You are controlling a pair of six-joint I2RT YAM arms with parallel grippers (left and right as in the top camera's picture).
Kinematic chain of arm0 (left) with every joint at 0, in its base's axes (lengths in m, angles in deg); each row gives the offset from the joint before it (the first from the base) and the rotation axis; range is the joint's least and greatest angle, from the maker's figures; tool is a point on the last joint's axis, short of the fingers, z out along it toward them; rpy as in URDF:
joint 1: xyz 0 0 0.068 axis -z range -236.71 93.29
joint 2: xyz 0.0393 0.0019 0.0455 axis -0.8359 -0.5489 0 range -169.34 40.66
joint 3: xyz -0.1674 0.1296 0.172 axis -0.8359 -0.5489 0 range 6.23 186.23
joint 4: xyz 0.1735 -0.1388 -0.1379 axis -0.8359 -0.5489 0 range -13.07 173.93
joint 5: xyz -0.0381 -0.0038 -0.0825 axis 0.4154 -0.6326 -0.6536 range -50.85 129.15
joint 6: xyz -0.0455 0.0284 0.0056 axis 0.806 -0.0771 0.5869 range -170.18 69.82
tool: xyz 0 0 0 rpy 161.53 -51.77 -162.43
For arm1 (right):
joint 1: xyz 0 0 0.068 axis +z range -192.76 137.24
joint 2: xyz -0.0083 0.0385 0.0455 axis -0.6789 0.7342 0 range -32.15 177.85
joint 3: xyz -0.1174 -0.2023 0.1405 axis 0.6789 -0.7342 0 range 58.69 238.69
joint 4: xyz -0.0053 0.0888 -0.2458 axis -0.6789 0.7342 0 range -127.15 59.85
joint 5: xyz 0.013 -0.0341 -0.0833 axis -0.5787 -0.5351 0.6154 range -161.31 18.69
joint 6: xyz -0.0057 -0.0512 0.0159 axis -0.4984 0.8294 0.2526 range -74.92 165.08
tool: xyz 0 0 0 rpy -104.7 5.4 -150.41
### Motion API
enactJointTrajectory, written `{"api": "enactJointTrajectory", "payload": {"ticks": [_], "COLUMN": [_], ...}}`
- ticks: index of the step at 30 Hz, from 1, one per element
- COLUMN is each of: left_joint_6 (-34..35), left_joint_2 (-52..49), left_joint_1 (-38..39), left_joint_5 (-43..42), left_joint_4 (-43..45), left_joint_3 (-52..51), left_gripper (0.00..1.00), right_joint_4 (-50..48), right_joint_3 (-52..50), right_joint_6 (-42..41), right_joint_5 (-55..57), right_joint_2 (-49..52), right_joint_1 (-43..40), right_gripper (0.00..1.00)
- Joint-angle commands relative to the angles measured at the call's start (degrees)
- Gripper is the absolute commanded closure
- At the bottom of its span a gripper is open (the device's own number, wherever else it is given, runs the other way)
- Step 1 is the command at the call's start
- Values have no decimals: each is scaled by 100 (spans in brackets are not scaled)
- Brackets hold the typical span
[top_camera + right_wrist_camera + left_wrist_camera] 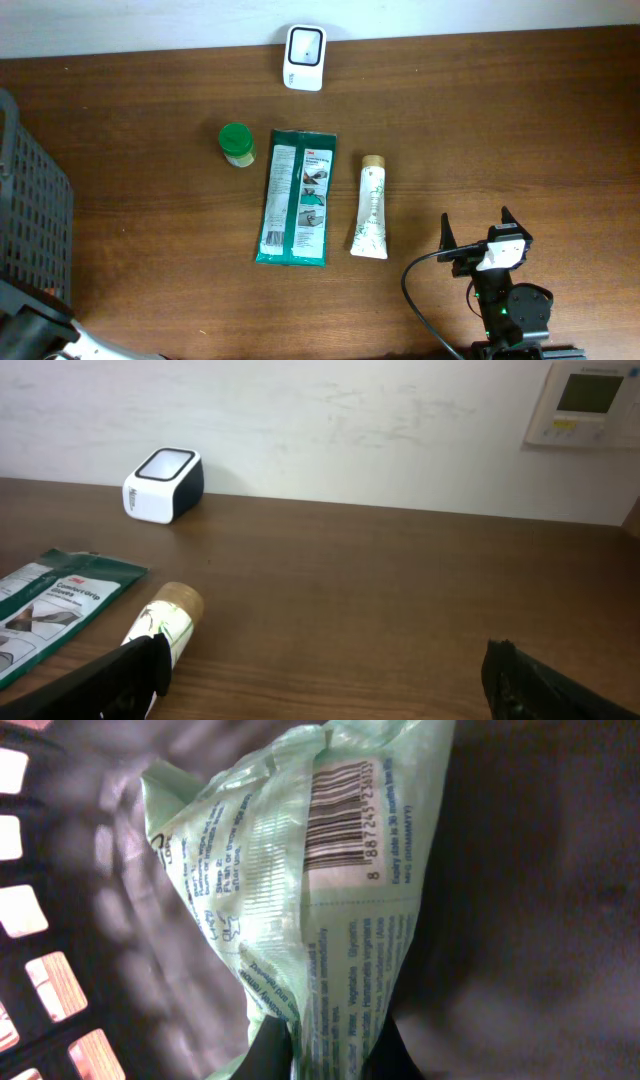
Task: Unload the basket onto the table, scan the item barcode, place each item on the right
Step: 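Reach the left gripper into the basket and grasp the pale green bag, then place the pale green bag on the table left of the wipes pack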
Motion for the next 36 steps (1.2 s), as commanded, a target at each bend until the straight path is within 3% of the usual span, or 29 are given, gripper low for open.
{"api": "enactJointTrajectory", "payload": {"ticks": [1,7,14,18,21,25,28,36], "left_joint_6": [31,7,7,-59,-118,-120,-120,-120], "left_joint_2": [-46,763,2371,3322,3403,3193,3021,2846], "left_joint_1": [136,719,1530,2413,3342,4354,4892,4933], "left_joint_5": [-372,-713,-715,-892,-1099,-1088,-1054,-1005], "left_joint_4": [-391,-732,-492,-654,-1364,-2024,-1941,-1193], "left_joint_3": [815,2162,2463,2463,2437,1991,1027,-404], "left_gripper": [100,100,100,100,100,100,100,100], "right_joint_4": [28,28,28,28,28,28,28,28], "right_joint_3": [-28,-28,-28,-28,-28,-28,-28,-28], "right_joint_6": [-2,-2,-2,-2,-2,-2,-2,-2], "right_joint_5": [26,26,26,26,26,26,26,26], "right_joint_2": [-33,-33,-33,-33,-33,-33,-33,-33], "right_joint_1": [31,31,31,31,31,31,31,31], "right_gripper": [2,2,2,2,2,2,2,2]}}
